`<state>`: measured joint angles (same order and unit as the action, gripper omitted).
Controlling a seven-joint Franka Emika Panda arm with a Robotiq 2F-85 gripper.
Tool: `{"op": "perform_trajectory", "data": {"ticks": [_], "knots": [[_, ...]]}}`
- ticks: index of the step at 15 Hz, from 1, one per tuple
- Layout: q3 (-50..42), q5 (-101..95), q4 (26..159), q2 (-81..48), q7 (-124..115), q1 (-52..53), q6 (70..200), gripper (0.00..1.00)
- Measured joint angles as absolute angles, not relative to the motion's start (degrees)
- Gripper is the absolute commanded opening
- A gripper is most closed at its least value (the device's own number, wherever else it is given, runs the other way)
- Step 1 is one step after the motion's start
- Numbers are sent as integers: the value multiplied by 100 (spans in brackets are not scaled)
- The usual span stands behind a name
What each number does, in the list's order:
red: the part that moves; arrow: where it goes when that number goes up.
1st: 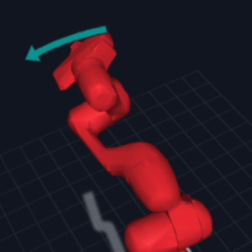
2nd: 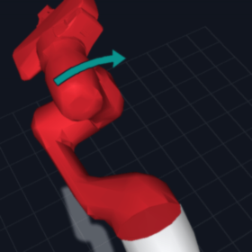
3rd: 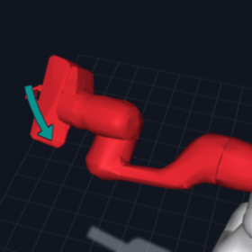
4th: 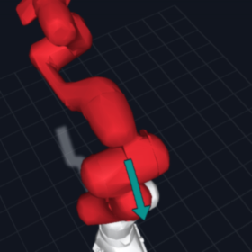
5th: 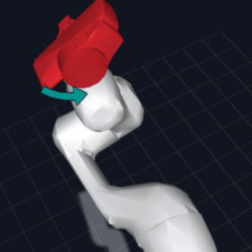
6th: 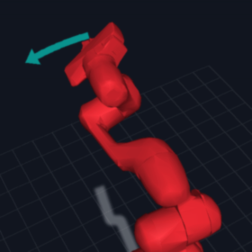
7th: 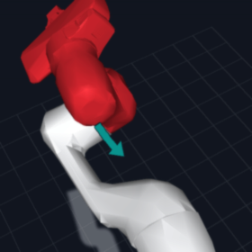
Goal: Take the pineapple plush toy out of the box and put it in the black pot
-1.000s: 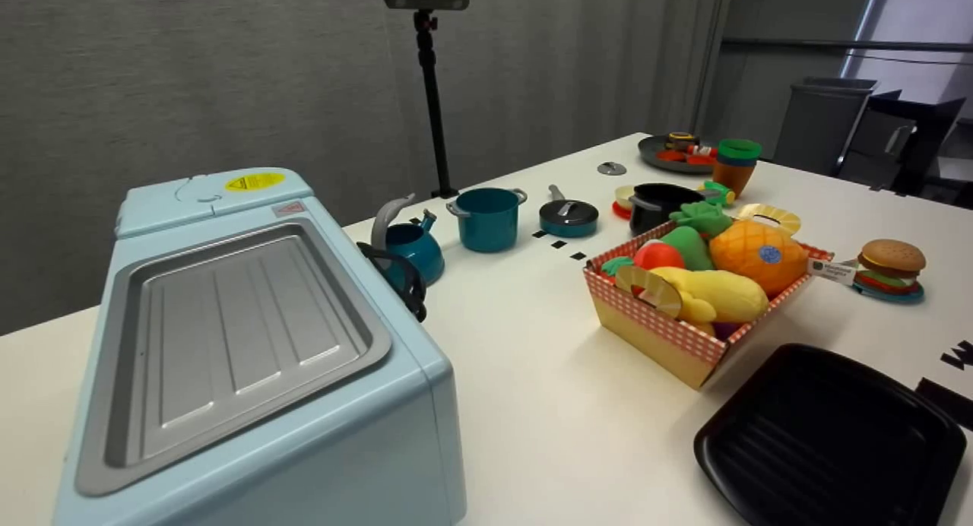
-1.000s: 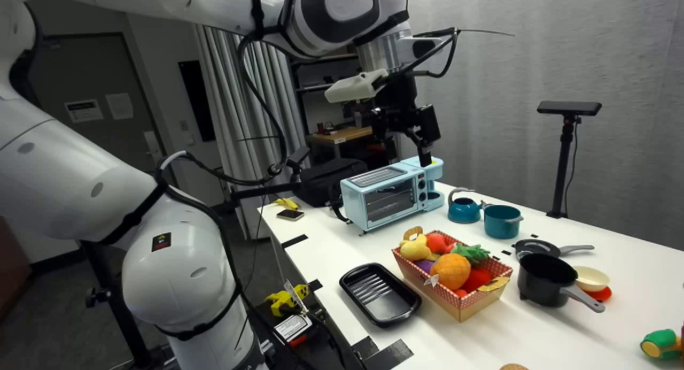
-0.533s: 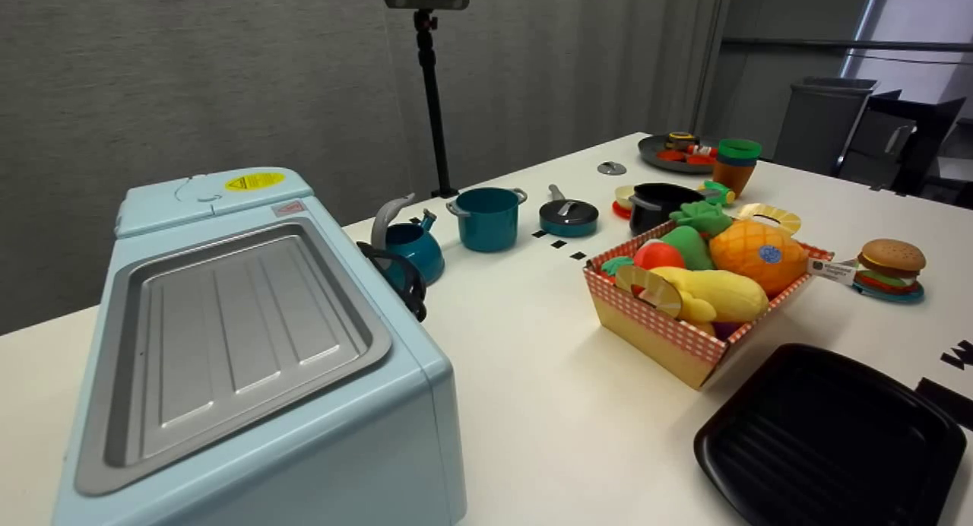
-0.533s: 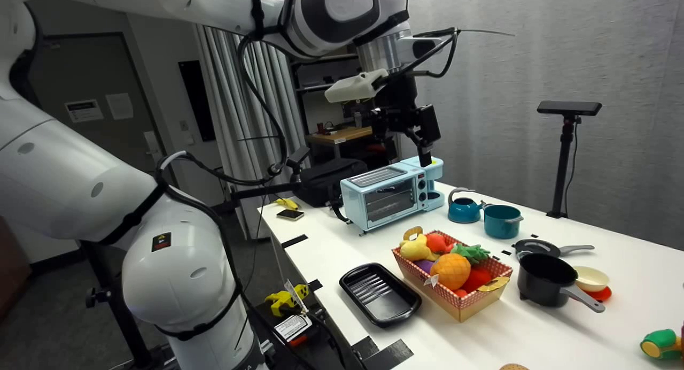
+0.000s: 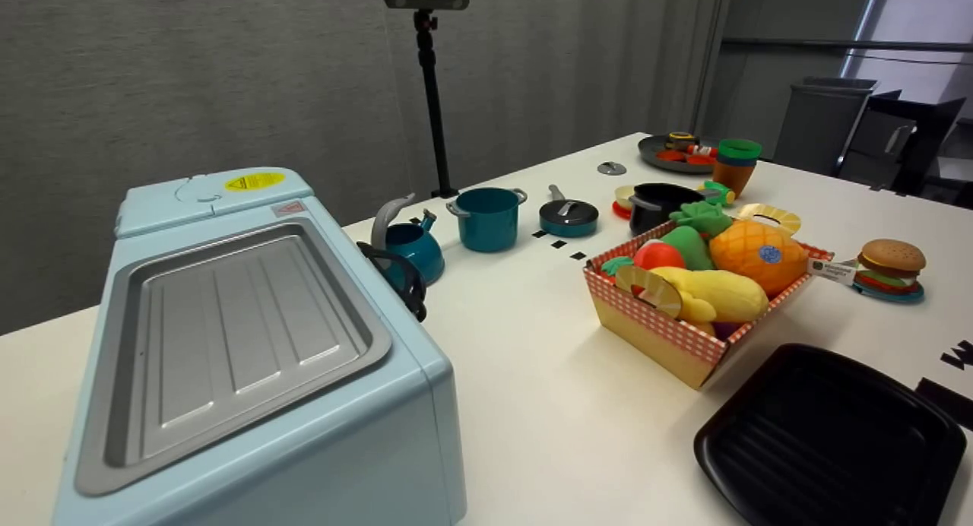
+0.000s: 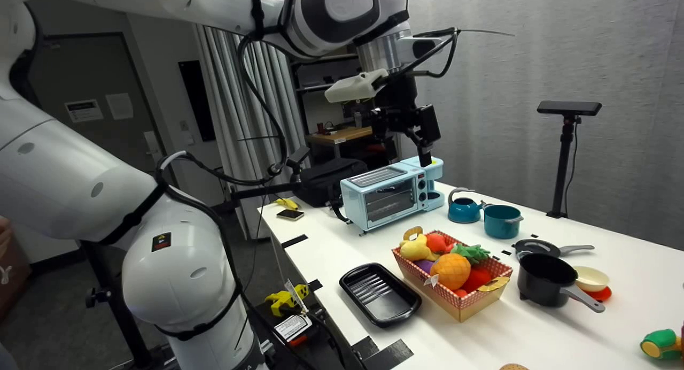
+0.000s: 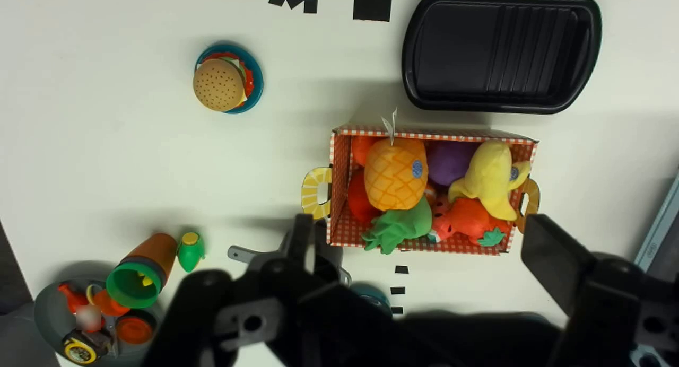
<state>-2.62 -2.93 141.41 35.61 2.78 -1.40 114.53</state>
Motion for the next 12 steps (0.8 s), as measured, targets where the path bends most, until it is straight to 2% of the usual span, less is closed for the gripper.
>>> {"op": "perform_trajectory", "data": {"ticks": [12], "knots": [[-247, -293, 14100, 3127, 513, -114, 11644, 100]]}}
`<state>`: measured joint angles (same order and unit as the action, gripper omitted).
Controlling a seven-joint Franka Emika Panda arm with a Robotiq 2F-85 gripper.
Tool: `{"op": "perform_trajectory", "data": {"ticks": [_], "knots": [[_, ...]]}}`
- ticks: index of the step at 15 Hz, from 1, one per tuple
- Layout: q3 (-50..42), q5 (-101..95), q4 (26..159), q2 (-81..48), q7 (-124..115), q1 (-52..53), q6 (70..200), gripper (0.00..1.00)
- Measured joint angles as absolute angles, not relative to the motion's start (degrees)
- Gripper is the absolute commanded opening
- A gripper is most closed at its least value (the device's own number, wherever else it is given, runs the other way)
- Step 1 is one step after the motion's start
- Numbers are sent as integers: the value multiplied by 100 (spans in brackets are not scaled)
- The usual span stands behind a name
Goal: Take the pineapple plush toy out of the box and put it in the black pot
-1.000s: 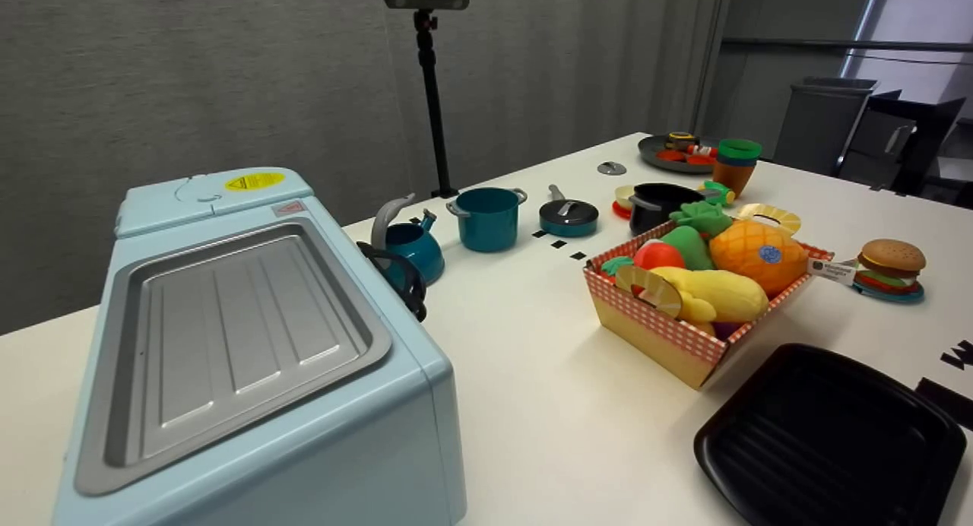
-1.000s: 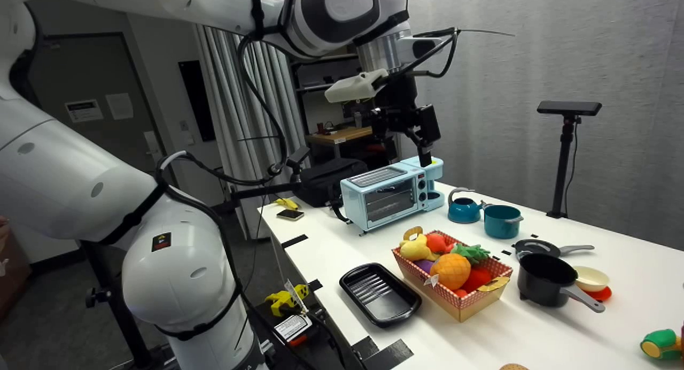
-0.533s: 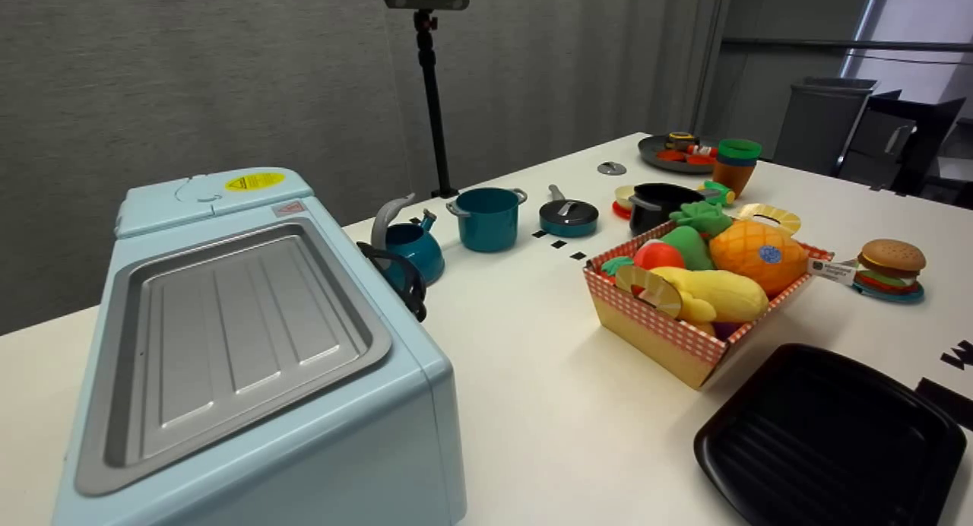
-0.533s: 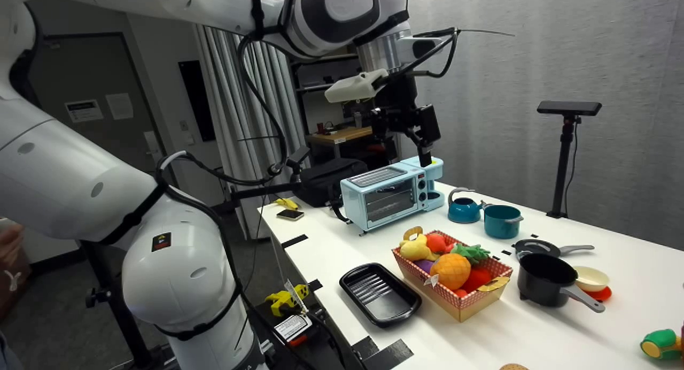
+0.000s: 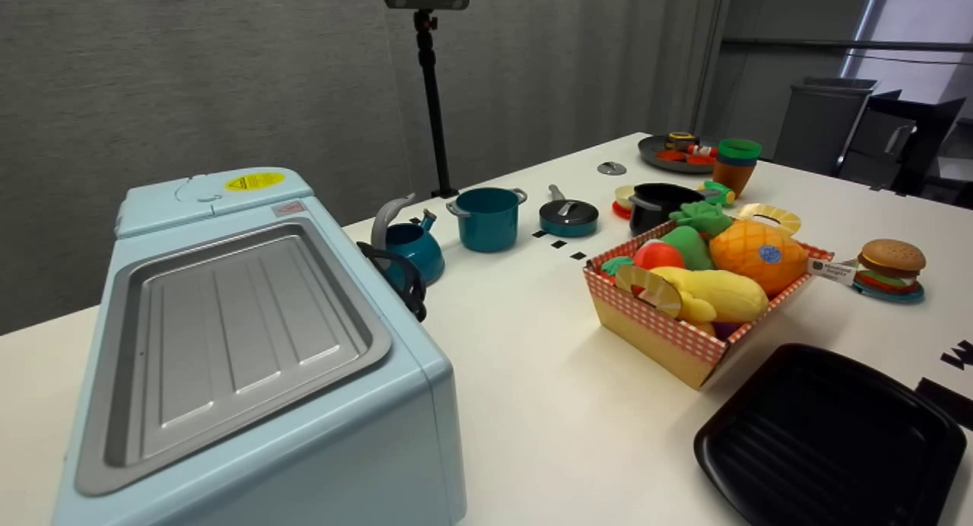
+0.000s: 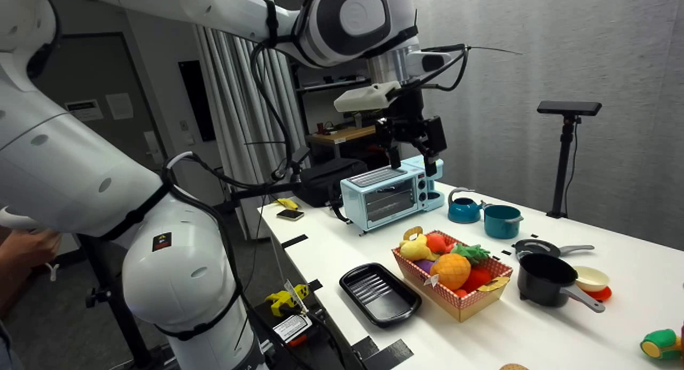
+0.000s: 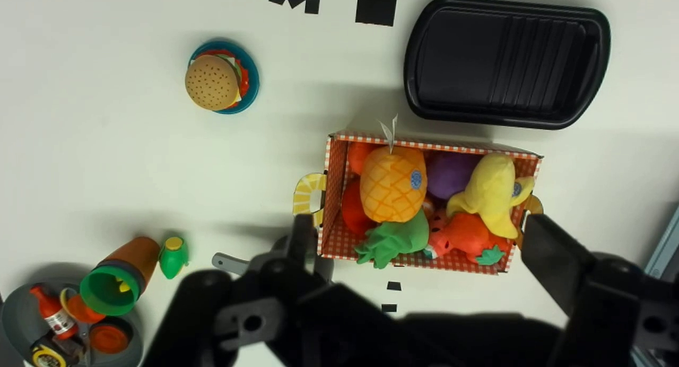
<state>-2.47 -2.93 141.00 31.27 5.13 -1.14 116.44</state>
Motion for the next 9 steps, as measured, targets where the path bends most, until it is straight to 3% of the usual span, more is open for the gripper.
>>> {"op": "perform_trajectory", "data": {"ticks": [9], "knots": [[-189, -229, 13946, 2105, 650, -13, 12254, 100]]}}
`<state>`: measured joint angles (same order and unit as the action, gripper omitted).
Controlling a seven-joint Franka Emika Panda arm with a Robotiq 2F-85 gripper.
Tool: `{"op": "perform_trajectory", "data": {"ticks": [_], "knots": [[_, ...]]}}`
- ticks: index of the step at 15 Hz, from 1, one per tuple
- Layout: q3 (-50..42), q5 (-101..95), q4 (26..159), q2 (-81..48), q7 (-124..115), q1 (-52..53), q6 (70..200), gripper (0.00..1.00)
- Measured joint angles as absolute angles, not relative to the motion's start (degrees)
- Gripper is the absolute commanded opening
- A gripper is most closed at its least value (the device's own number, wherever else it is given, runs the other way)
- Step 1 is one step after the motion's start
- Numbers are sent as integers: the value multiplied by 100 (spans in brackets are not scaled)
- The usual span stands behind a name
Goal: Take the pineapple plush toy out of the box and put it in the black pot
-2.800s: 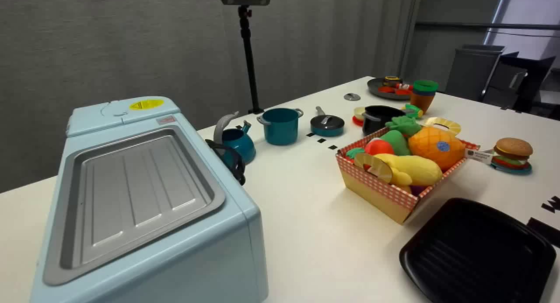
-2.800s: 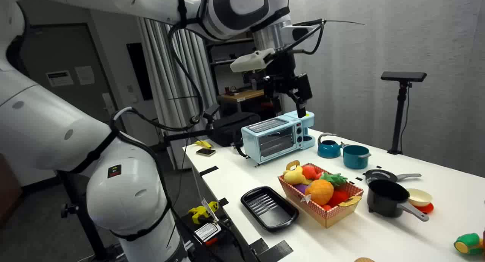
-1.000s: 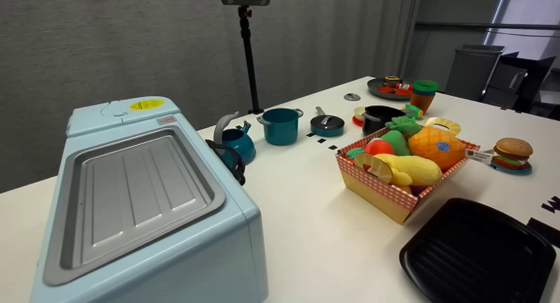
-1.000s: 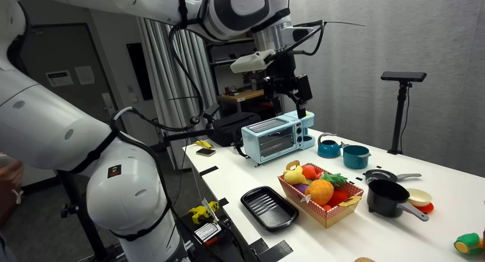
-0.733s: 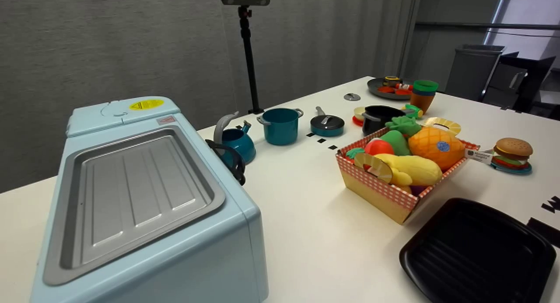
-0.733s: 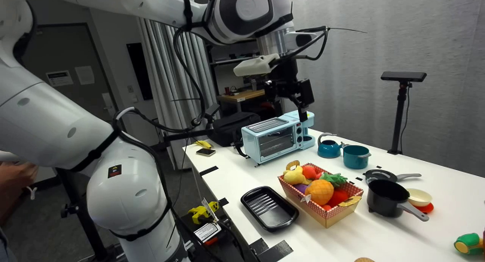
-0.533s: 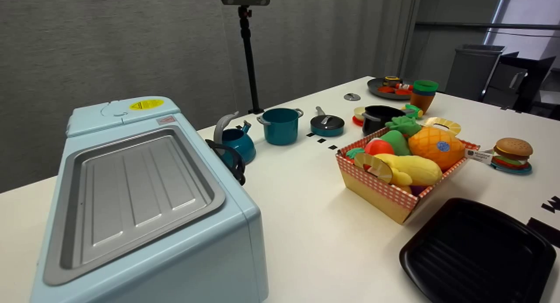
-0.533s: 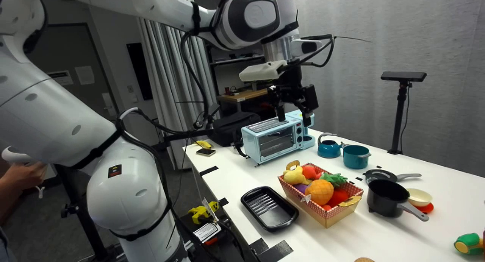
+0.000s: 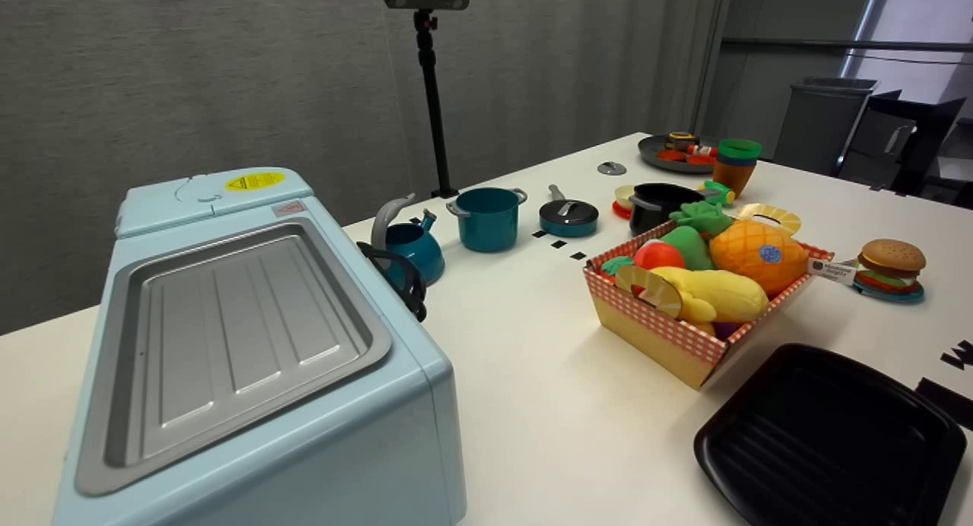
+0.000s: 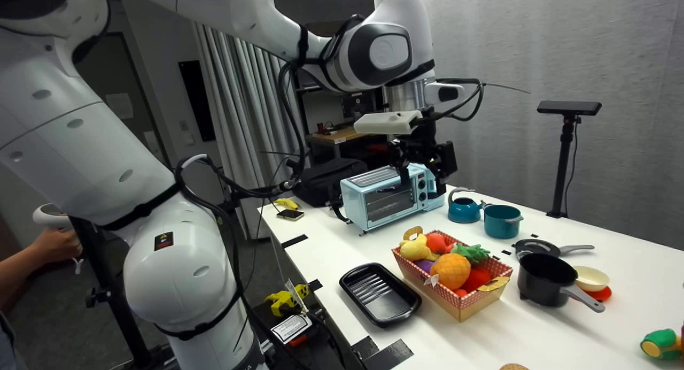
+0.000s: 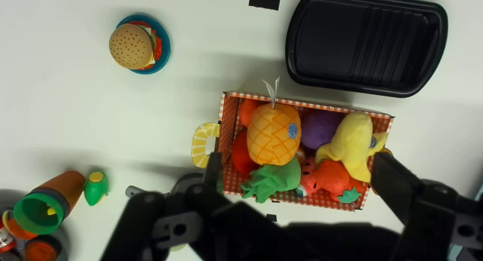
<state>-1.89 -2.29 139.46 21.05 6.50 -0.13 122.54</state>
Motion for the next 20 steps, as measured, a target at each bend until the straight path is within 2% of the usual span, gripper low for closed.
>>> {"op": "perform_trajectory", "data": {"ticks": [11, 20], "knots": [[56, -213, 13676, 1153, 429, 60, 12820, 100], [62, -217, 13642, 1111, 427, 60, 12827, 100]]}}
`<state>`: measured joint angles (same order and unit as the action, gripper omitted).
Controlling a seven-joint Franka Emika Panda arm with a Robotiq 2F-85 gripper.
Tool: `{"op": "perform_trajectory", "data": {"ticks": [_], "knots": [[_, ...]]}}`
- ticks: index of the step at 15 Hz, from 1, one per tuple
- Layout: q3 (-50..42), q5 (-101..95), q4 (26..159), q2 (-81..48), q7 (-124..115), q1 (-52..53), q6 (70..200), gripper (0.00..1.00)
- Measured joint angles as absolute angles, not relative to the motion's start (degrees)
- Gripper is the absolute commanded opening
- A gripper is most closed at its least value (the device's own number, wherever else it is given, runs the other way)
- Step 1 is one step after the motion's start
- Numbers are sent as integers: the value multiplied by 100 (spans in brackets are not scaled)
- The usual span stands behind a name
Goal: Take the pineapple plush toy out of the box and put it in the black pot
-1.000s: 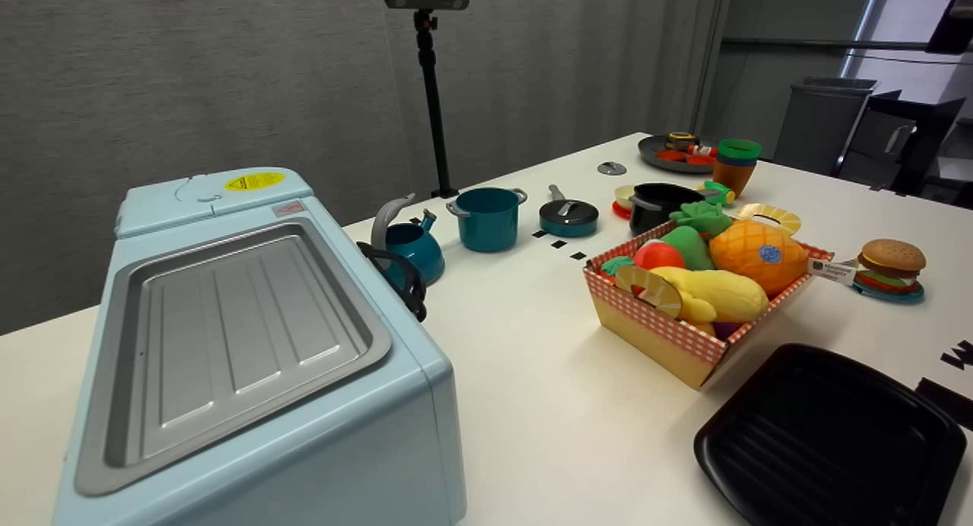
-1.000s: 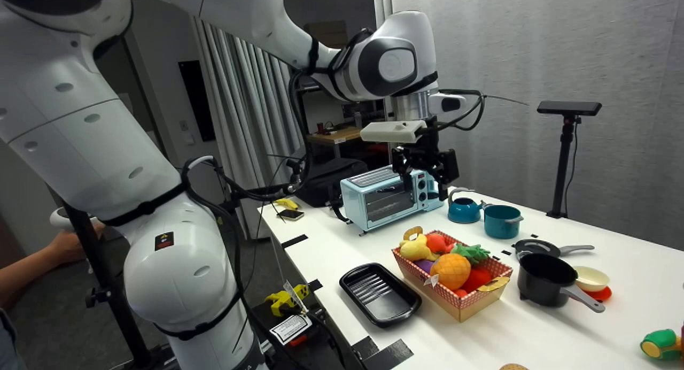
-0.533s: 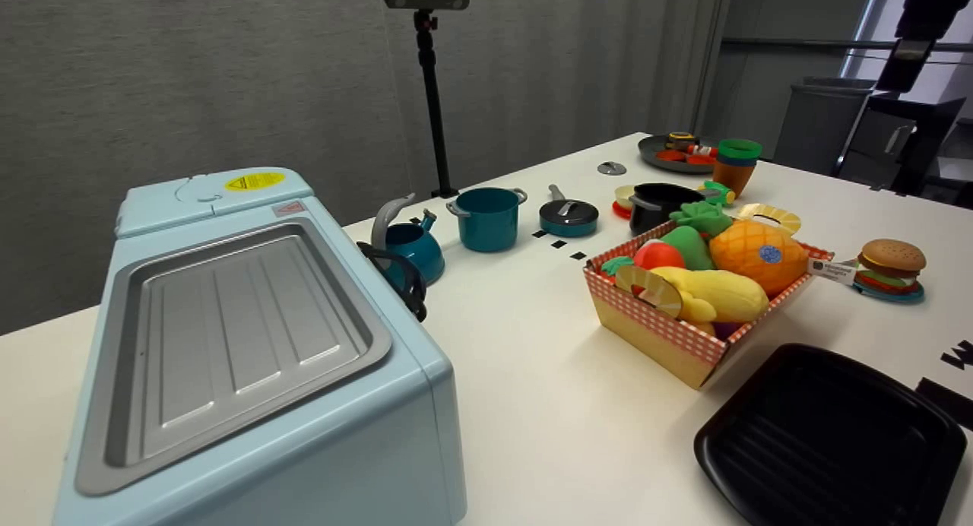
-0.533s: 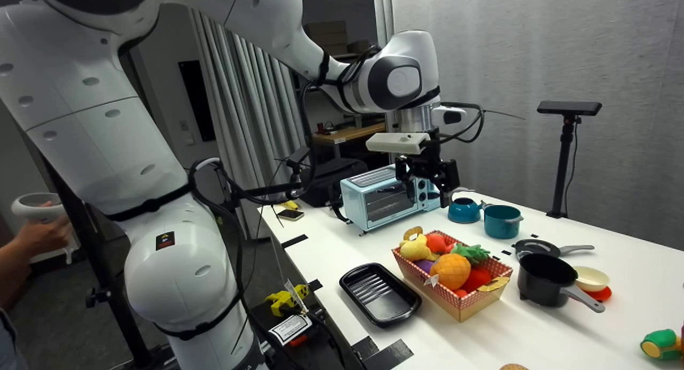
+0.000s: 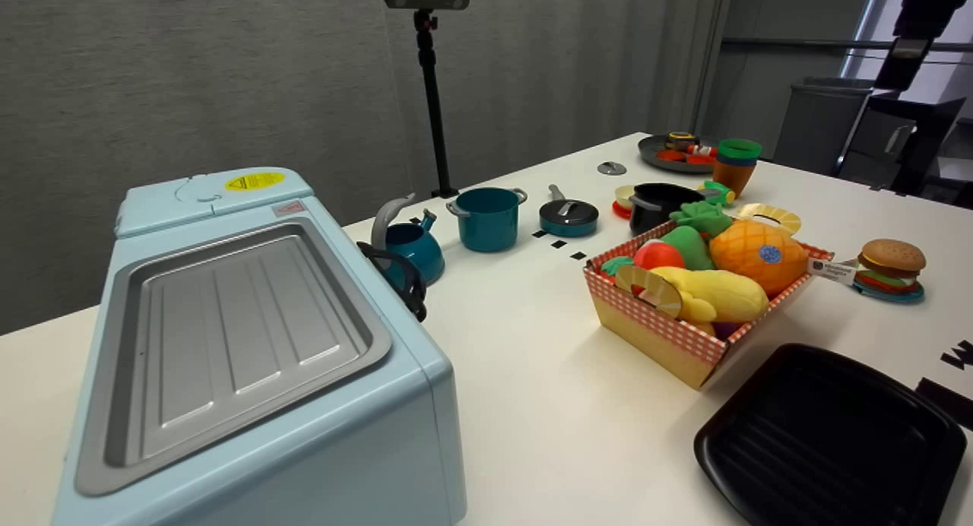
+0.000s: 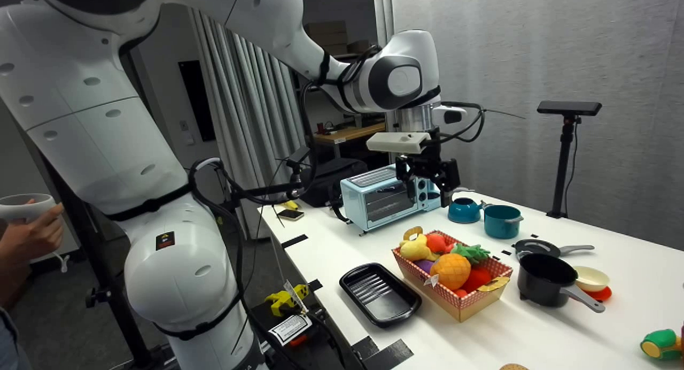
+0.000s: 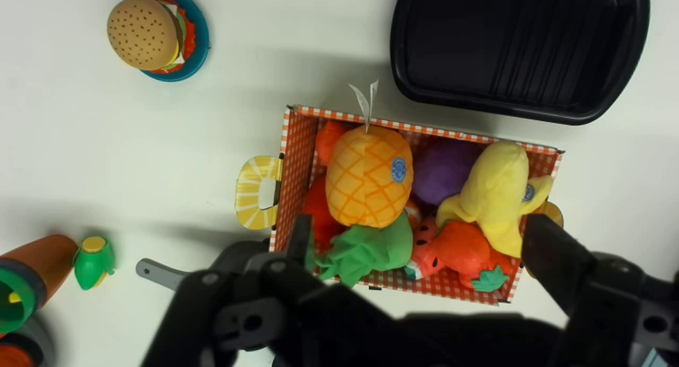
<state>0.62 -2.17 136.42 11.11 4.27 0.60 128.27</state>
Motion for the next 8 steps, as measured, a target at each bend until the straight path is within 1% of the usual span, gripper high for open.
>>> {"op": "perform_trajectory", "data": {"ticks": [8], "knots": [[62, -217, 13658, 792, 430, 60, 12908, 100]]}}
